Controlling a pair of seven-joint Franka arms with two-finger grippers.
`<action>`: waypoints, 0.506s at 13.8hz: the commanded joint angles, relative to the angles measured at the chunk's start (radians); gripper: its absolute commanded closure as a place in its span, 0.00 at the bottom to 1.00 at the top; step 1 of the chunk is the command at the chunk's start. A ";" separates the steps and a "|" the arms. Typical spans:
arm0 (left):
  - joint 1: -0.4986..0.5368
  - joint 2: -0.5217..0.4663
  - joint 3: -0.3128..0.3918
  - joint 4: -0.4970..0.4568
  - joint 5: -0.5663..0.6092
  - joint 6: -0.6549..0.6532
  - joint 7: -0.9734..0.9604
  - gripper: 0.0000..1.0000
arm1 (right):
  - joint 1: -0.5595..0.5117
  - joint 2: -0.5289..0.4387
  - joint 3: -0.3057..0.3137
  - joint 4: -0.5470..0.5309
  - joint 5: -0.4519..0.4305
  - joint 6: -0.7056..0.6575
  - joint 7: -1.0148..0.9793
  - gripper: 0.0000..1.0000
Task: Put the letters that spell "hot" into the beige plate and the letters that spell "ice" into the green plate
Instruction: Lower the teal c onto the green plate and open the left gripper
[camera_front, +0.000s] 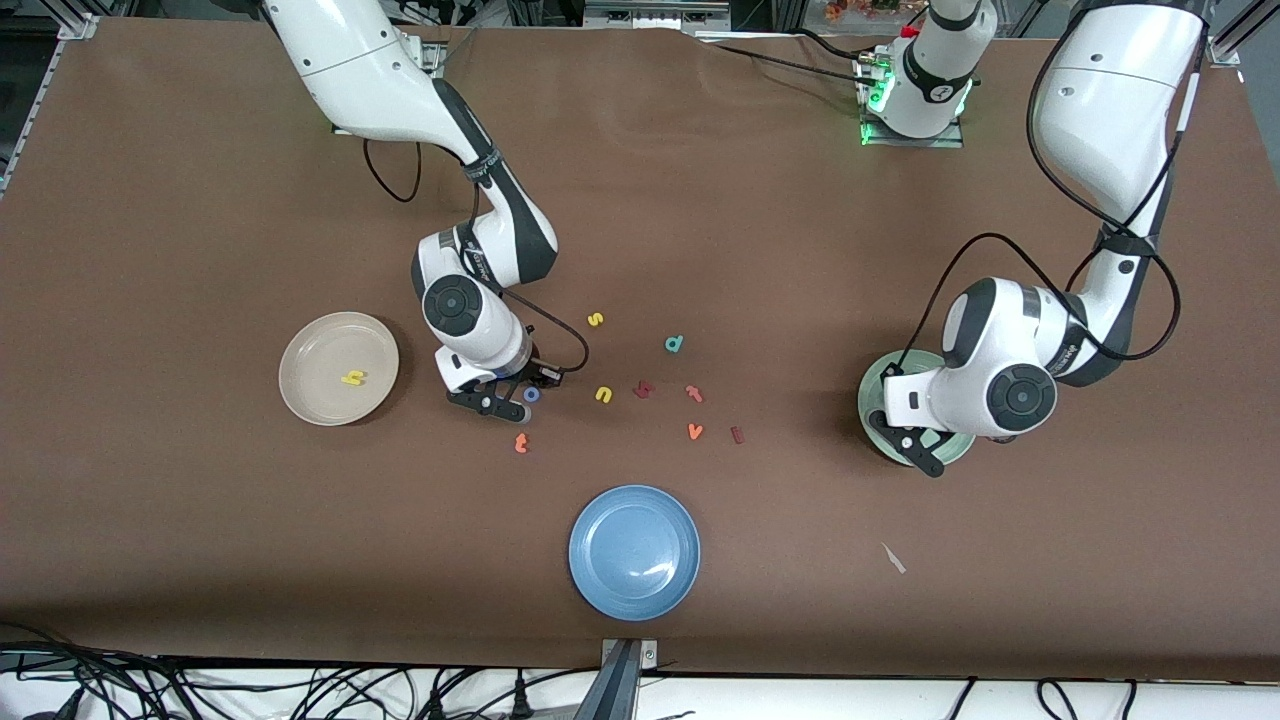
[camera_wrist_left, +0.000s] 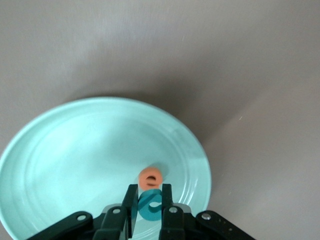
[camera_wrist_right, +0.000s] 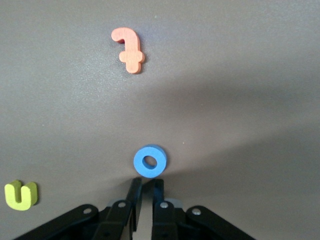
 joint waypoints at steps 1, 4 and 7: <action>0.019 0.012 -0.005 -0.036 0.106 -0.010 0.023 1.00 | -0.001 0.024 0.000 0.033 0.001 -0.007 0.011 0.91; 0.059 0.012 -0.008 -0.050 0.122 -0.009 0.044 0.51 | -0.001 0.022 -0.002 0.035 0.001 -0.007 0.017 0.89; 0.057 -0.008 -0.017 -0.036 0.108 -0.030 0.049 0.00 | 0.003 0.010 0.000 0.035 0.004 -0.010 0.028 0.74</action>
